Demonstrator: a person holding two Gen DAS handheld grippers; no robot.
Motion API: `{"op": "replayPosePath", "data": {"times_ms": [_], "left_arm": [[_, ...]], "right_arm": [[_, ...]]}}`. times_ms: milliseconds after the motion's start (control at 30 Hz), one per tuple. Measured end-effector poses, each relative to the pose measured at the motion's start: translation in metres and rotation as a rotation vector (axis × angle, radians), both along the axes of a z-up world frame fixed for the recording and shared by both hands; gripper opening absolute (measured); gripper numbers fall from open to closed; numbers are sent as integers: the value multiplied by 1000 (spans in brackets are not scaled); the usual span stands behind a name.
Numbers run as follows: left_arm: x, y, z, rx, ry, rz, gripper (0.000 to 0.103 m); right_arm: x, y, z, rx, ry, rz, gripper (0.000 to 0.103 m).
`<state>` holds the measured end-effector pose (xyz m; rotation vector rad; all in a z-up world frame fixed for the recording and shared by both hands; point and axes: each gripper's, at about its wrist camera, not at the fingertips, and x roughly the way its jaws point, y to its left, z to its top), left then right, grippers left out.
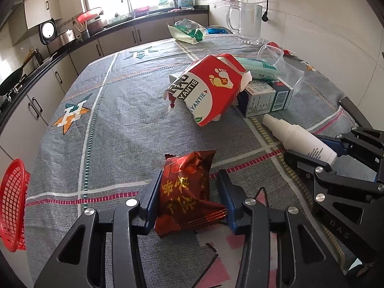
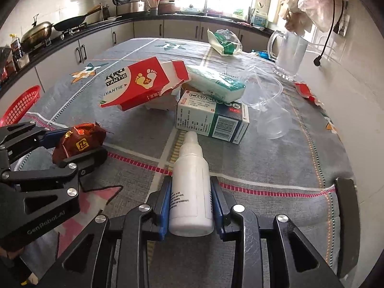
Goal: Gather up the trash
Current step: 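Lift the snack bag and spray bottle off the table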
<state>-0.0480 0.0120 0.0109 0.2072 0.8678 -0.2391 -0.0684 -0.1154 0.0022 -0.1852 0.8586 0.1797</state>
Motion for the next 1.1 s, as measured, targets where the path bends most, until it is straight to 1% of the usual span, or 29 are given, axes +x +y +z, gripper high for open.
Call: {"op": "replayPosePath", "data": {"times_ms": [67,167,233,300,400,500,733,933,1100], "left_arm": [[0,0,0,2,-2,0,44],[-1,0,0,14,-13,8,40],[-3,1,1,15,-21,13,39],[-6,4,4,8,-44,28,39],[-12,10,10,-3,-87,49,39],[-17,19,15,-20,-92,76,39],[-24,34,25,-42,-110,113,39],[-28,42,31,-28,-131,157,39],[-33,51,33,-14,-142,191,39]], "right_arm": [[0,1,0,-5,-2,0,33],[-2,-1,0,9,-2,-2,33],[-3,-1,1,12,-1,-1,33],[-5,-2,2,28,-3,2,33],[-10,-6,10,54,-29,-2,33],[-13,-13,20,83,-59,-13,33],[-16,-12,27,119,-58,1,33],[-18,-5,34,127,-68,24,33],[-19,2,34,143,-49,49,33]]}}
